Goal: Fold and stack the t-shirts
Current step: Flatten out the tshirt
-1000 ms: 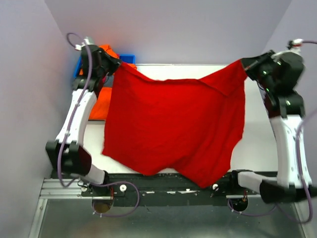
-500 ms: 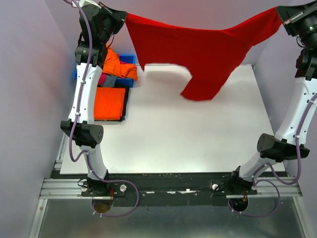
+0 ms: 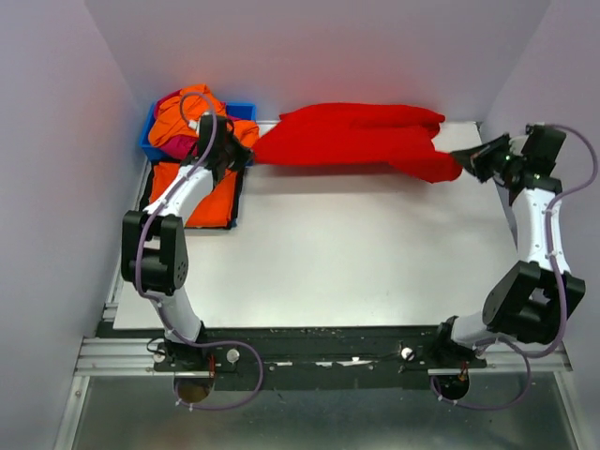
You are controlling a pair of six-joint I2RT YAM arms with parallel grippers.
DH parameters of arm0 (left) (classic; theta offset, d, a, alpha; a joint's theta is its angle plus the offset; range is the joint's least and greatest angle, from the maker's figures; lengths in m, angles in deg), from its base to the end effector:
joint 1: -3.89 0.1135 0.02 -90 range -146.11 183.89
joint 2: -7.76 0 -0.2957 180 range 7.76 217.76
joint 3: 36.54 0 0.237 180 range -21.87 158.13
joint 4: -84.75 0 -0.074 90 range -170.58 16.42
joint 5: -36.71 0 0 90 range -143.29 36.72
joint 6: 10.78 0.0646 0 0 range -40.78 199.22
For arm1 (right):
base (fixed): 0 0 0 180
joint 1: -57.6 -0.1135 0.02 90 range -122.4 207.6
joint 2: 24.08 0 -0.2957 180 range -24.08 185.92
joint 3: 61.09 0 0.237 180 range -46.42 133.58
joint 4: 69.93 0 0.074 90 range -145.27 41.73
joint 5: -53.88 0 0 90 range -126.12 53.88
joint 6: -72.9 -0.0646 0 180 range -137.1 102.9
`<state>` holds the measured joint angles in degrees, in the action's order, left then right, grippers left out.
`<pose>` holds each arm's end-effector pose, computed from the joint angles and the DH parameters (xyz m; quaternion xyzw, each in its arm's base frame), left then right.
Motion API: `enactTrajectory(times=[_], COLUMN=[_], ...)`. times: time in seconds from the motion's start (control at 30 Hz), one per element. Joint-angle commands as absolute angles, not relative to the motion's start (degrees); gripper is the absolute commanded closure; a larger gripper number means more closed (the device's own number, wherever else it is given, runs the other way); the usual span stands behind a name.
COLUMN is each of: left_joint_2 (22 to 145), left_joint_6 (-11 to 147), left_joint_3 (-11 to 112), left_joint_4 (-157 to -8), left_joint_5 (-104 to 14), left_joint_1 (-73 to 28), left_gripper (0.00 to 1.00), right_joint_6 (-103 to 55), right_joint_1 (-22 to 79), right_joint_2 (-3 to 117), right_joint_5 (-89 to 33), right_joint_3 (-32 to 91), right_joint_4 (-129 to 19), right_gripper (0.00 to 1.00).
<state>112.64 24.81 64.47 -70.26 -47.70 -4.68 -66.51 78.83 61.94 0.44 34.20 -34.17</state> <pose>0.4475 -0.0738 0.3165 -0.3121 0.8017 -0.3011 0.4112 0.3365 -0.0894 0.3905 0.3321 0.7542 0.3803 0.4198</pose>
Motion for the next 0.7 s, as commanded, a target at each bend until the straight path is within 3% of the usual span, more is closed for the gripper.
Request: enactTrajectory(times=[0.0, 0.17, 0.33, 0.67], left_joint_2=[100.32, 93.82, 86.17, 65.08], left_joint_6=[25.70, 25.52, 26.22, 29.47], left_joint_3=[48.13, 28.79, 12.60, 4.23], left_joint_4=[-82.06, -88.04, -92.36, -80.86], left_joint_5=[-45.64, -43.79, -43.71, -47.39], left_joint_1=[-4.45, -4.63, -5.16, -5.16], left_gripper=[1.00, 1.00, 1.00, 1.00], right_joint_6=[-66.05, -64.12, -60.96, -56.57], right_joint_1=[79.31, 79.31, 79.31, 79.31], right_joint_2=[51.17, 42.30, 29.48, 11.44], right_joint_5=[1.15, 0.28, -14.47, -23.72], right_joint_3=[18.91, 1.43, -8.27, -14.87], right_joint_4=[-38.74, -38.14, -23.40, -11.86], right_gripper=[0.99, 0.99, 0.99, 0.99])
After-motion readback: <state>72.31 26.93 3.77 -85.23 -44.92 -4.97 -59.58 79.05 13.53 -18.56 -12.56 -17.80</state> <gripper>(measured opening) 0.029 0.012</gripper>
